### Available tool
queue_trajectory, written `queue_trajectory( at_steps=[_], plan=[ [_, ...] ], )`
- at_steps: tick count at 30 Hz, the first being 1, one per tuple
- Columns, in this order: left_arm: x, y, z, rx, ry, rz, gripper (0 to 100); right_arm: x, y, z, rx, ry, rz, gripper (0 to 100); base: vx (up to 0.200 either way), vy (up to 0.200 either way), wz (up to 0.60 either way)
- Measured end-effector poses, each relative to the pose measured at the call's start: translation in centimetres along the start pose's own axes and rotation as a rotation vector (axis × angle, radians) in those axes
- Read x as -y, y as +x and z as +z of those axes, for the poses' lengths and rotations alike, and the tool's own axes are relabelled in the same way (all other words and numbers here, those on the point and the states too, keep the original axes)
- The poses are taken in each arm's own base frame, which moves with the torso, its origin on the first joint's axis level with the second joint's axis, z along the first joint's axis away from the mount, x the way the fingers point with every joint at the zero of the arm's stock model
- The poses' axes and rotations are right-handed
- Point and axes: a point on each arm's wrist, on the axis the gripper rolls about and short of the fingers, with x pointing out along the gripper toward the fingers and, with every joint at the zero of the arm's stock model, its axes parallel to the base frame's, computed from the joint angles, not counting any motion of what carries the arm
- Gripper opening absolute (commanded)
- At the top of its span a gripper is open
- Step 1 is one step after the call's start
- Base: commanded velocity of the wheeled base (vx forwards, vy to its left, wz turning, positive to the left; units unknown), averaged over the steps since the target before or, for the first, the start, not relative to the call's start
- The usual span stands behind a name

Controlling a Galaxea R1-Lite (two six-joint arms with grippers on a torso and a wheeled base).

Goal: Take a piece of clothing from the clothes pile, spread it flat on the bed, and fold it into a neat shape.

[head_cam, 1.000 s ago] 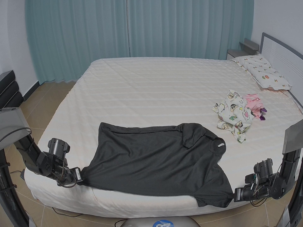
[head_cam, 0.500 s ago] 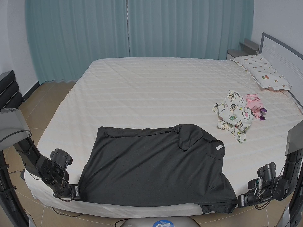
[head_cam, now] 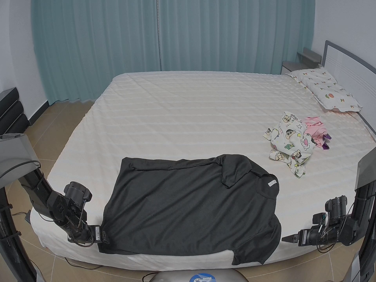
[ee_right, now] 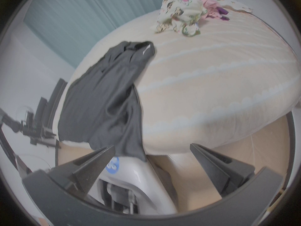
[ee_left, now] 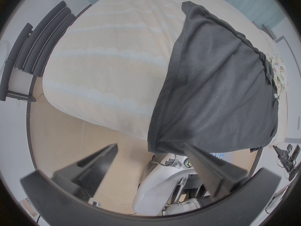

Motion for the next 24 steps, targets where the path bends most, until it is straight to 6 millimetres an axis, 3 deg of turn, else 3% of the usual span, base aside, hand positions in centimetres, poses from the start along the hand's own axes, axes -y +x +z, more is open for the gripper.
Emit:
queue_trajectory(
  at_steps=[5,12,17,24],
  plan=[
    [0.1,-0.8,1.0,0.021,-0.064,-0.099,100,-0.4,-0.1,2.0,0.114,0.132,0.046,100,0.000,0.000,0.00],
    [0.4,-2.6,2.7,0.082,-0.169,-0.222,100,-2.3,1.0,6.3,0.257,0.237,0.149,100,0.029,0.000,0.00],
    [0.6,-3.4,3.5,0.105,-0.197,-0.276,100,-3.9,2.5,9.1,0.289,0.274,0.178,100,0.200,0.000,0.00],
    [0.8,-3.8,4.1,0.106,-0.227,-0.340,100,-7.4,5.4,12.0,0.283,0.312,0.185,100,0.000,0.000,0.00]
  ],
)
